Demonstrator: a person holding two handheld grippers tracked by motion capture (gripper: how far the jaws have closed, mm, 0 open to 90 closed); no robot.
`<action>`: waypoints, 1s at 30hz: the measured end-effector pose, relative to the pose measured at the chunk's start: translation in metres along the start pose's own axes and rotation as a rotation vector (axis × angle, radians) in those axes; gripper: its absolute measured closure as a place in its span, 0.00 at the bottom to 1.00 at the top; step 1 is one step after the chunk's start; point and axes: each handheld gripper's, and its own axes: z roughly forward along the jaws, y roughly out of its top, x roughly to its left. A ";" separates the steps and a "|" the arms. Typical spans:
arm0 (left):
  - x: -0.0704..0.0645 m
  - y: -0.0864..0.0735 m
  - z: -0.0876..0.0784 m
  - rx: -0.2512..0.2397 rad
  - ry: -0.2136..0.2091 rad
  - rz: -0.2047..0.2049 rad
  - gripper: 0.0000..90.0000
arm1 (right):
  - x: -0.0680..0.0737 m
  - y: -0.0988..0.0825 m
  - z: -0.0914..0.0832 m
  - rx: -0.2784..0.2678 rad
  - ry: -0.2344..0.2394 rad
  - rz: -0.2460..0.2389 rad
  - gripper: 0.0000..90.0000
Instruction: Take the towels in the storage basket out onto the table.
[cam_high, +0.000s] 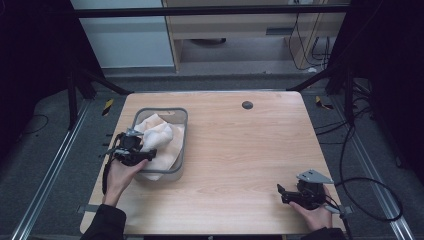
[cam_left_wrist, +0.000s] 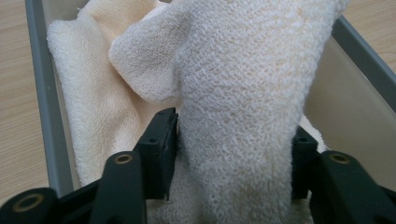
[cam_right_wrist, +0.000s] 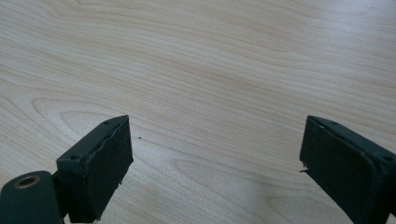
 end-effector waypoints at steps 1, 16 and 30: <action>0.000 0.000 0.000 0.001 0.002 0.001 0.55 | 0.000 0.000 0.000 0.001 0.000 0.000 0.10; -0.004 0.003 -0.014 -0.025 0.019 -0.004 0.71 | 0.001 0.000 0.000 0.011 0.002 -0.008 0.10; -0.005 0.014 -0.031 -0.051 0.001 0.011 0.71 | 0.000 0.000 0.001 0.013 0.000 -0.013 0.10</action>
